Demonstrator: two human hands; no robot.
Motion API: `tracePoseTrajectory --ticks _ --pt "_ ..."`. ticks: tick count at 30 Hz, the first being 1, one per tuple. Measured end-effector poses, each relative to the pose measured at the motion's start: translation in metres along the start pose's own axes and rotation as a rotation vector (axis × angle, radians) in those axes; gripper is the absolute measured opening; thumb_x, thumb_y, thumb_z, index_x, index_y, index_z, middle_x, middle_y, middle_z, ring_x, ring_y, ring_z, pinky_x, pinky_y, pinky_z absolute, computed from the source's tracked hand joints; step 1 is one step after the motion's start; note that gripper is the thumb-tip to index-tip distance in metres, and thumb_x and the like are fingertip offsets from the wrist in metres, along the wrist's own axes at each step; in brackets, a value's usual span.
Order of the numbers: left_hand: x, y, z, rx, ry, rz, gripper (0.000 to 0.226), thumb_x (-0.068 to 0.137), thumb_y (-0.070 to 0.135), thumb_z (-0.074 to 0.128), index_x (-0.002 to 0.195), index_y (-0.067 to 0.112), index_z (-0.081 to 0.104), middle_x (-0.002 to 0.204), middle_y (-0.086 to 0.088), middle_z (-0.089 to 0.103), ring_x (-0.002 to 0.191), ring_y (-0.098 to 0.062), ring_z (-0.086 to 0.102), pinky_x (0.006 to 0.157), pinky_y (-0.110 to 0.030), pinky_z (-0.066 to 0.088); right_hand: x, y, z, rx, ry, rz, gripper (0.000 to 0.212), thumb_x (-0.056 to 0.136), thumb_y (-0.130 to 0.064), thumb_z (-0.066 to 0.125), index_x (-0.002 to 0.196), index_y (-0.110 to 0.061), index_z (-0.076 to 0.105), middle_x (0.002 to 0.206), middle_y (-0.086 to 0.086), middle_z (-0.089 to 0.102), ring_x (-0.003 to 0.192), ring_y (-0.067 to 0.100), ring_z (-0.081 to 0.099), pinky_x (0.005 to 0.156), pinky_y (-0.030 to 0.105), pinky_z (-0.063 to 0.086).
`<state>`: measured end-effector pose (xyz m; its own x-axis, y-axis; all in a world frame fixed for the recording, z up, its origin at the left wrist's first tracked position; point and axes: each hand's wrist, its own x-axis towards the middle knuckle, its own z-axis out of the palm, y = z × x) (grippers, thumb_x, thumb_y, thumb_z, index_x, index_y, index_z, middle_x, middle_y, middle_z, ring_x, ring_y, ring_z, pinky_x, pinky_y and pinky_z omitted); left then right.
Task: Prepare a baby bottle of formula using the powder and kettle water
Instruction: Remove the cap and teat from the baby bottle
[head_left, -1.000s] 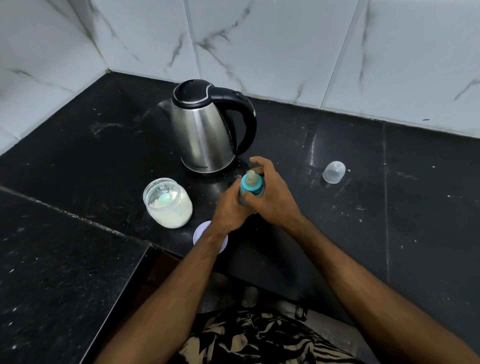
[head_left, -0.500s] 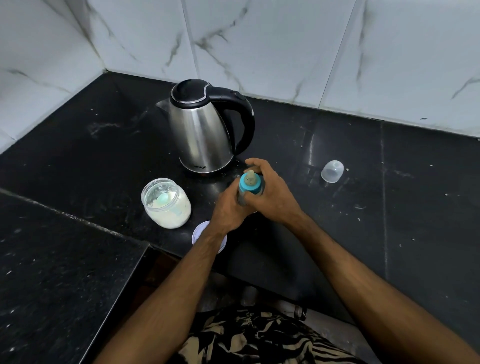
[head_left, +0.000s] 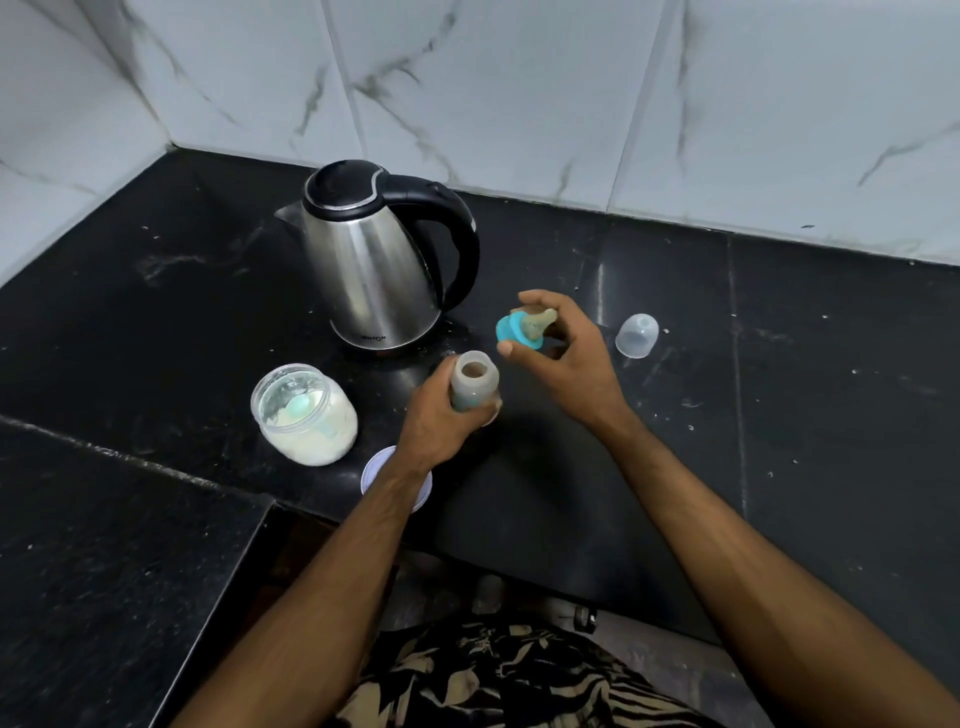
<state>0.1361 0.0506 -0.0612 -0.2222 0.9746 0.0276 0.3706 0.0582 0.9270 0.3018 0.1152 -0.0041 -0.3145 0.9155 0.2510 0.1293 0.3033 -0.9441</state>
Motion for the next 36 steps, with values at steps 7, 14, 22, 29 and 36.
tracePoseTrajectory --ticks 7,14,22,29,36 --pt "0.003 -0.007 0.004 0.0 0.035 0.013 0.042 0.067 0.032 0.081 0.101 0.04 0.058 0.098 0.013 0.069 0.087 0.001 0.064 0.082 -0.019 0.052 -0.014 0.039 -0.074 -0.116 0.148 0.126 0.039 0.075 -0.012 0.085 0.106 -0.016 0.061 0.109 0.004 0.063 0.085 0.005 0.056 0.074 0.019 0.051" --pt "0.004 -0.008 0.004 -0.002 0.021 0.024 0.043 0.068 0.029 0.083 0.102 0.037 0.058 0.1 0.01 0.069 0.093 -0.011 0.066 0.086 -0.026 0.053 -0.033 0.081 -0.099 -0.238 0.09 0.209 0.056 0.072 -0.013 0.086 0.121 -0.022 0.06 0.123 0.001 0.059 0.111 0.006 0.059 0.101 0.022 0.047" --pt "0.005 -0.01 0.004 0.001 0.02 0.034 0.049 0.069 0.025 0.083 0.112 0.024 0.059 0.102 0.008 0.068 0.094 -0.011 0.065 0.087 -0.027 0.054 -0.041 0.096 -0.107 -0.264 0.075 0.245 0.081 0.073 -0.004 0.082 0.138 -0.032 0.043 0.114 -0.003 0.048 0.105 0.011 0.055 0.095 0.024 0.051" --pt "0.004 -0.011 0.005 0.018 0.024 0.035 0.051 0.068 0.029 0.082 0.113 0.023 0.06 0.103 0.008 0.069 0.097 -0.016 0.067 0.088 -0.029 0.054 -0.041 0.098 -0.106 -0.258 0.086 0.259 0.095 0.072 -0.002 0.082 0.146 -0.033 0.032 0.119 0.006 0.049 0.112 0.016 0.057 0.099 0.026 0.051" --pt "0.003 -0.008 0.006 0.021 0.032 0.04 0.048 0.073 0.017 0.085 0.112 0.023 0.058 0.1 0.014 0.066 0.09 -0.005 0.063 0.084 -0.02 0.051 -0.043 0.102 -0.107 -0.242 0.083 0.263 0.096 0.071 -0.003 0.082 0.145 -0.038 0.032 0.125 0.007 0.048 0.116 0.018 0.056 0.102 0.038 0.051"
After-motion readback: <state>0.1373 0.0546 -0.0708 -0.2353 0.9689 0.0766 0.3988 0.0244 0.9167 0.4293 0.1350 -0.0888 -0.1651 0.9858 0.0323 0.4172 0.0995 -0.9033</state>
